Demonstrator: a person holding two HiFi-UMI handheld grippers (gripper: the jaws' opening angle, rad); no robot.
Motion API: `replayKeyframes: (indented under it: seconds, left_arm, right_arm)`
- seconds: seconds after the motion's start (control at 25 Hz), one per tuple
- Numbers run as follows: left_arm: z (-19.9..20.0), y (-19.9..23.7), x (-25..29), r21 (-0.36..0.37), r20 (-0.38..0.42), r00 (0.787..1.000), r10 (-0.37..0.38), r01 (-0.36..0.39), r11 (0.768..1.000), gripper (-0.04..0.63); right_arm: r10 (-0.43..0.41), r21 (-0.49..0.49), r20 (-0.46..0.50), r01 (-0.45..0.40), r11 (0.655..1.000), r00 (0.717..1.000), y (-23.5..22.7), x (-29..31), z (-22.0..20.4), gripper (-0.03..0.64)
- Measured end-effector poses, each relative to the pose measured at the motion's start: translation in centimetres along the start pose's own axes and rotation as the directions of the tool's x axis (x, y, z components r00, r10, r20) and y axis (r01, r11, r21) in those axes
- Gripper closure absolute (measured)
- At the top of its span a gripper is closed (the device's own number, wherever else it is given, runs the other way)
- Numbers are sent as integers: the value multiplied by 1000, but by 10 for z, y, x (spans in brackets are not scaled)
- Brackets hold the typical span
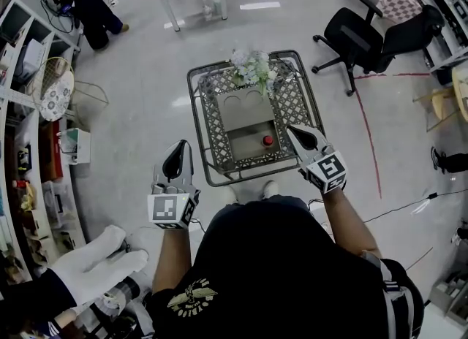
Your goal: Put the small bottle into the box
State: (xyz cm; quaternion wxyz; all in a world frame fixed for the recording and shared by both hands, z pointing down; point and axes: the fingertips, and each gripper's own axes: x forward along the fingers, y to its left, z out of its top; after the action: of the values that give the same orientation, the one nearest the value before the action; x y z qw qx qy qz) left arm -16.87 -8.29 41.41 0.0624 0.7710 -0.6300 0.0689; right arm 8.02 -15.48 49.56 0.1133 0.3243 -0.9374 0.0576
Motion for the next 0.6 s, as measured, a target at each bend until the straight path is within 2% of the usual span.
replayKeyframes:
  seconds: [0.24,0.6]
  left_arm:
    - [2,-3,7,2,21,1000,-17,17,1000,595]
    - [6,1,13,-6,45,998,-34,35,999,595]
  right_arm:
    - [15,-30,62,-13,999,998,15,-19,40,609]
    - [17,-63,86,-12,998,996,25,-25,66,609]
